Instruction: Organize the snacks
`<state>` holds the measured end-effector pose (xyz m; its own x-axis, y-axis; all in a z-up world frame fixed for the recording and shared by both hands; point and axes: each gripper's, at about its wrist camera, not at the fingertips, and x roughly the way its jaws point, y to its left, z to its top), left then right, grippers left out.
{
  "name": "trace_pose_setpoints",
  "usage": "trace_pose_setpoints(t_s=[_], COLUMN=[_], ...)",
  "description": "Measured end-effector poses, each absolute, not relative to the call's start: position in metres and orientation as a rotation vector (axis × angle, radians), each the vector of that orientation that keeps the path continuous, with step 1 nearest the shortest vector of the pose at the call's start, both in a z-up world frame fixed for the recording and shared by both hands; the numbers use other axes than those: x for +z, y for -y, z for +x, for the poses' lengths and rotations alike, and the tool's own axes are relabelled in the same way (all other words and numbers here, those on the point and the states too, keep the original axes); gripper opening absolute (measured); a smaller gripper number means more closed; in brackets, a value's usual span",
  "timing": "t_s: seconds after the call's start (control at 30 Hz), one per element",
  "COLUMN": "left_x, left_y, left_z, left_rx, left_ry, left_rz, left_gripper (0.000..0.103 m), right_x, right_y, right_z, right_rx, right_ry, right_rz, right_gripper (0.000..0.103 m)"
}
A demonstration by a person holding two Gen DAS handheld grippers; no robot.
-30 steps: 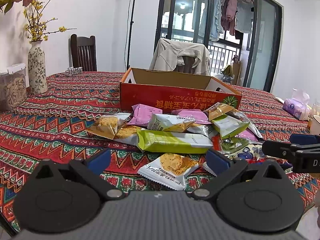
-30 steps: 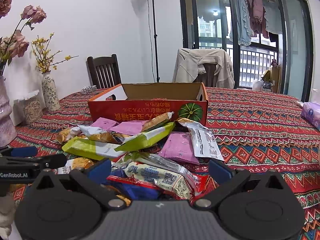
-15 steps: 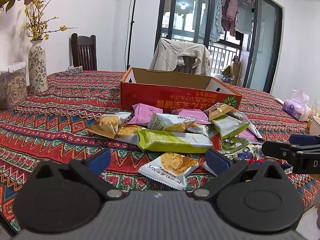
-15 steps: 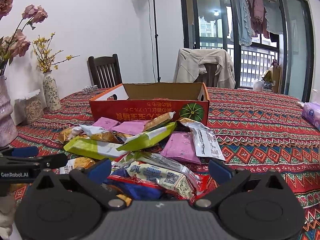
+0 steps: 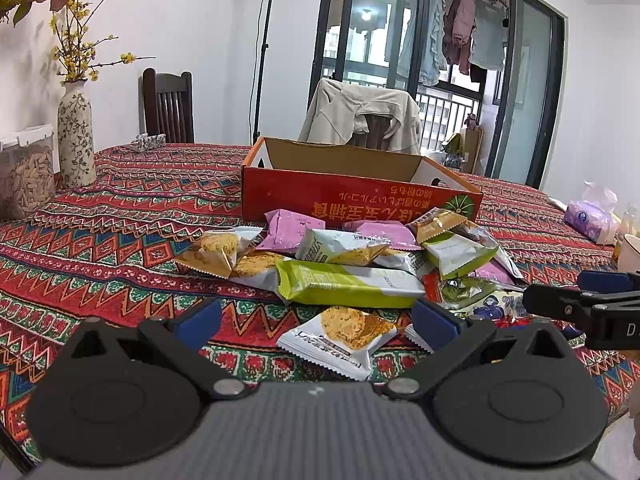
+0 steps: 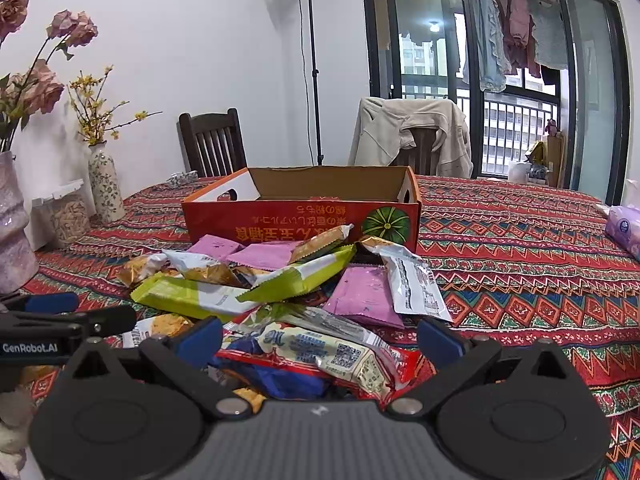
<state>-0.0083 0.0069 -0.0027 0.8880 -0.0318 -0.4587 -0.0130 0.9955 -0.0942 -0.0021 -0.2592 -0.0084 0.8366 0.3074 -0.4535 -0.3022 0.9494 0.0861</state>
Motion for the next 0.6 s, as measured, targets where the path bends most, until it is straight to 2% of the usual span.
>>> trace_pose_setpoints(t_s=[0.6], left_x=[-0.004], left_y=[-0.012], left_z=[-0.011], left_rx=[-0.007], left_ry=[-0.48], left_rz=[-0.111], left_gripper=[0.103], right_x=[-0.018], right_y=[0.255], right_z=[0.008], right_rx=[0.351], right_ry=[-0.533], right_rz=[-0.031], right_gripper=[0.103])
